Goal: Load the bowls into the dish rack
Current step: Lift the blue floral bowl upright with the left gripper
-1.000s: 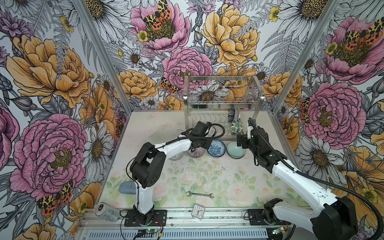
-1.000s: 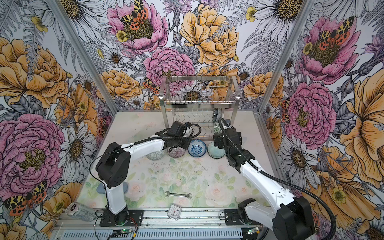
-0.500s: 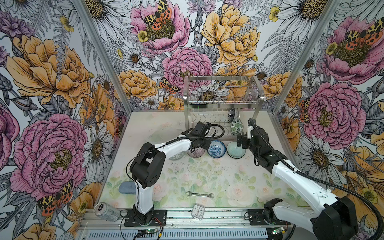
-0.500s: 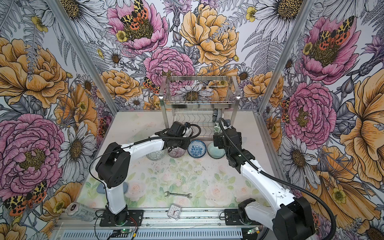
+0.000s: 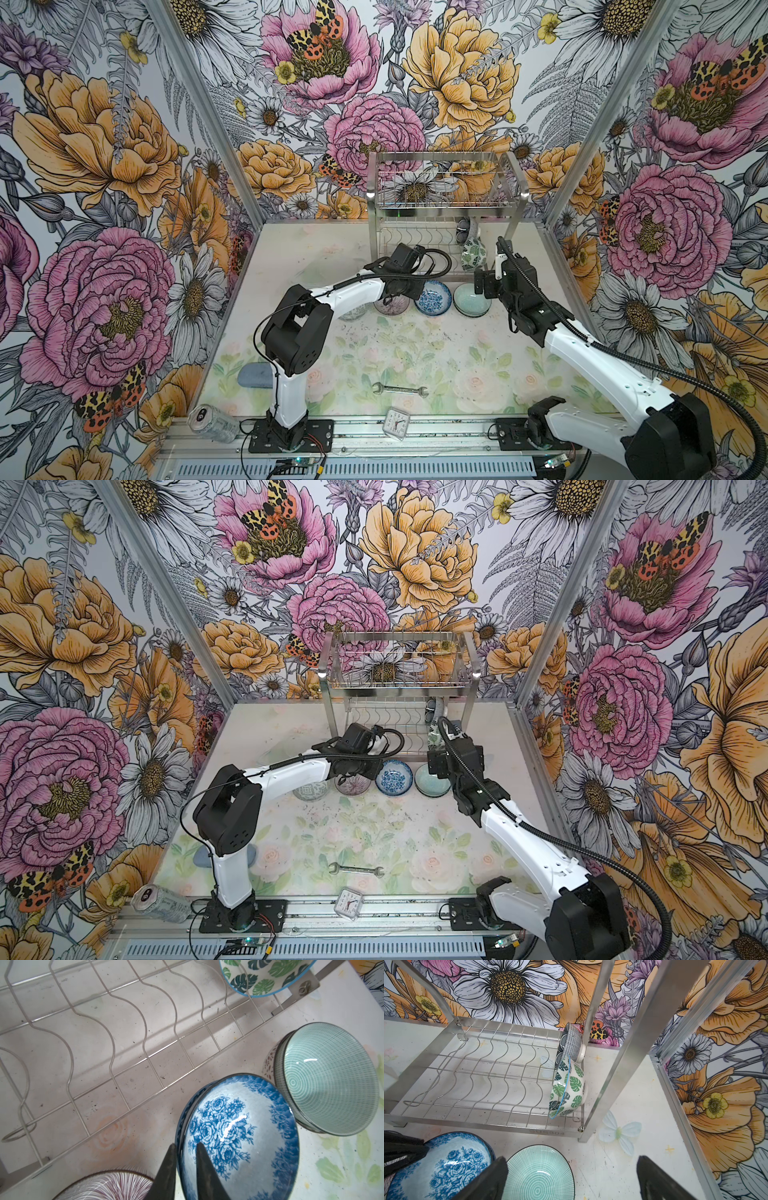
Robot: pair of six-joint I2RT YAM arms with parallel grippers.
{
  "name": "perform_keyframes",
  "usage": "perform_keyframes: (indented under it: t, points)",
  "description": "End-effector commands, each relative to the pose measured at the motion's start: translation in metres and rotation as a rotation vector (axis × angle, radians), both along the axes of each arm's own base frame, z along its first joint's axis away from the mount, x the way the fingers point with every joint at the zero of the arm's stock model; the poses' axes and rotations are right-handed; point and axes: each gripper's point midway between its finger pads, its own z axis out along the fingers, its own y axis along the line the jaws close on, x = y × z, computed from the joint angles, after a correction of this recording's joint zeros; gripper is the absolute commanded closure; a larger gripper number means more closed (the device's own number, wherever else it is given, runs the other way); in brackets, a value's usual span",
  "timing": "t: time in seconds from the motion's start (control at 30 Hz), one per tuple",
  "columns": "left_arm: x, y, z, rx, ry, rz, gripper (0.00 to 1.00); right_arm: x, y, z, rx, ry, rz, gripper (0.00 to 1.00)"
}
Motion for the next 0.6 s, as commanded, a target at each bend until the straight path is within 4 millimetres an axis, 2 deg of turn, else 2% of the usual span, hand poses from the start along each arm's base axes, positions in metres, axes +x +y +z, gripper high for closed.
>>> perform_keyframes:
  t: [0.0,0.3,0.57]
  points:
    - [-0.0023,-0.0084,-0.0012,-0.017,0.024,-0.016,0.80,-0.0017,-0.0031,0.0046,0.022,-0.020,-0.013,0.02]
    - [-0.0043,-0.0073,-0.0097,0.000,0.049,-0.017,0.82,-0.0022,-0.0043,0.0049,0.023,-0.023,-0.015,0.02]
    - [-0.0021,-0.0047,-0.0044,0.016,0.035,-0.013,0.97,-0.0034,-0.0059,0.0054,0.023,-0.025,-0.019,0.02]
